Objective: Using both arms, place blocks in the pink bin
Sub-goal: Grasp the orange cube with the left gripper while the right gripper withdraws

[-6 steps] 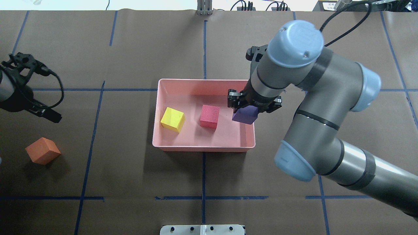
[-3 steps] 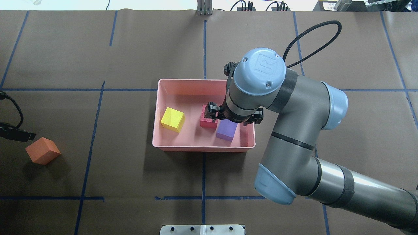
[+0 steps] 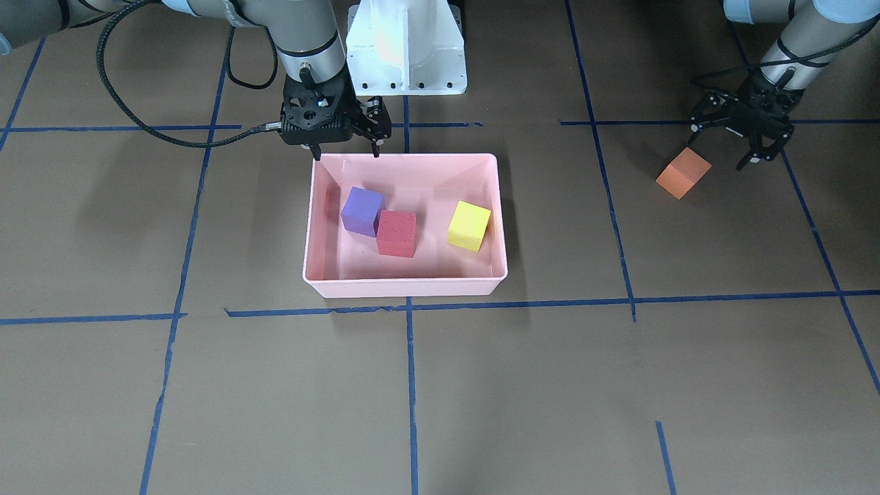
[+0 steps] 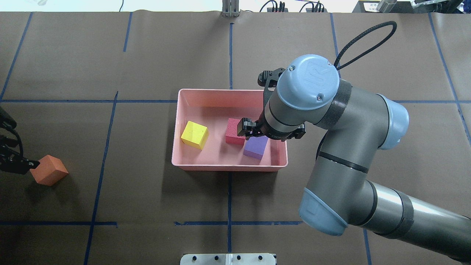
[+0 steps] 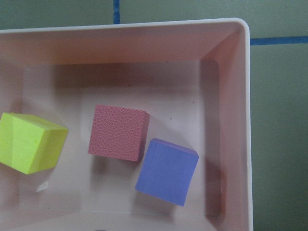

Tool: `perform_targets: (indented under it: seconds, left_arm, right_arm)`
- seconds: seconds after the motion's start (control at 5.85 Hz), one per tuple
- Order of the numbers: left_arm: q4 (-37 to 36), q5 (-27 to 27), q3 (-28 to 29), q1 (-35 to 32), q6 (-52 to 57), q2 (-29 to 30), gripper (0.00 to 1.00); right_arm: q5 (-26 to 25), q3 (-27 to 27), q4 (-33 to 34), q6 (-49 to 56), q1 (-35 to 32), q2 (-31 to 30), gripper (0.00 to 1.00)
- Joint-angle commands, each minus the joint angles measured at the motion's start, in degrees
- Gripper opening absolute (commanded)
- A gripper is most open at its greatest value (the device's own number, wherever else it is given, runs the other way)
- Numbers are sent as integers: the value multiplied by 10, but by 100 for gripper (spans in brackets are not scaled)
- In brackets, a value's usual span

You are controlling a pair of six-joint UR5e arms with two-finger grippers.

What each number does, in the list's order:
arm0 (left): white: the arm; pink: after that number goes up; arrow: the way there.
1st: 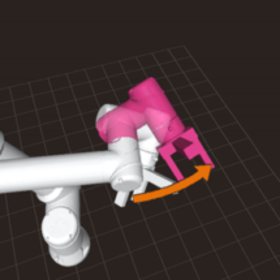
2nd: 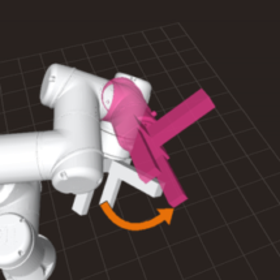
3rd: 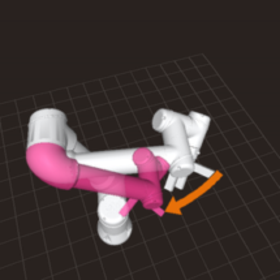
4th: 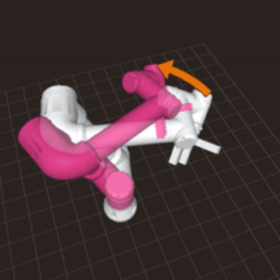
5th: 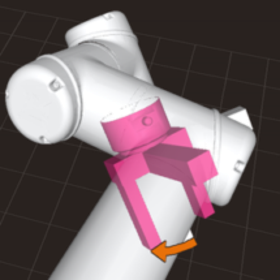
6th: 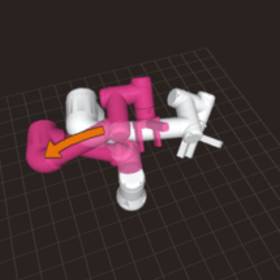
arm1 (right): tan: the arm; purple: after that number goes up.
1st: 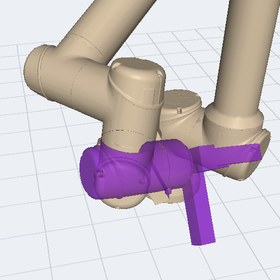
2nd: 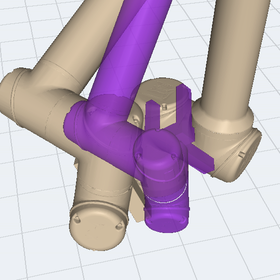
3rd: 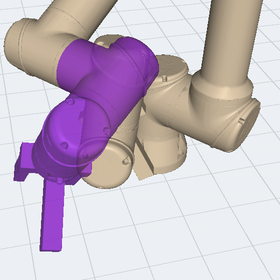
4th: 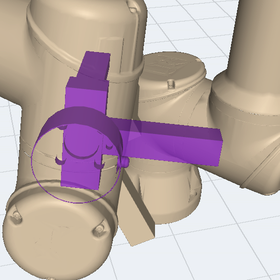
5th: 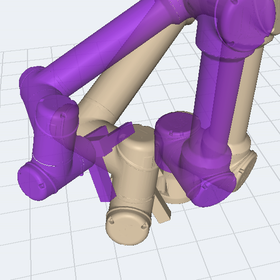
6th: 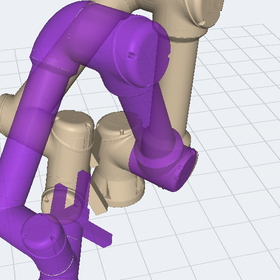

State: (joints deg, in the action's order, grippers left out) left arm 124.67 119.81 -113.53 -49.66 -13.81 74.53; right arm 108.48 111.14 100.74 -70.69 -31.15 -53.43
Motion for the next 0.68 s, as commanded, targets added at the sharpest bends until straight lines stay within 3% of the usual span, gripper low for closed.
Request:
perform_targets:
  seconds: [0.0, 0.51]
  left_arm:
    - [15, 1, 31, 19, 22, 5, 100]
    - [16, 23, 70, 46, 16, 32, 100]
  right_arm:
    - [1, 0, 0, 2, -2, -5, 100]
    - [1, 8, -1, 2, -6, -19, 100]
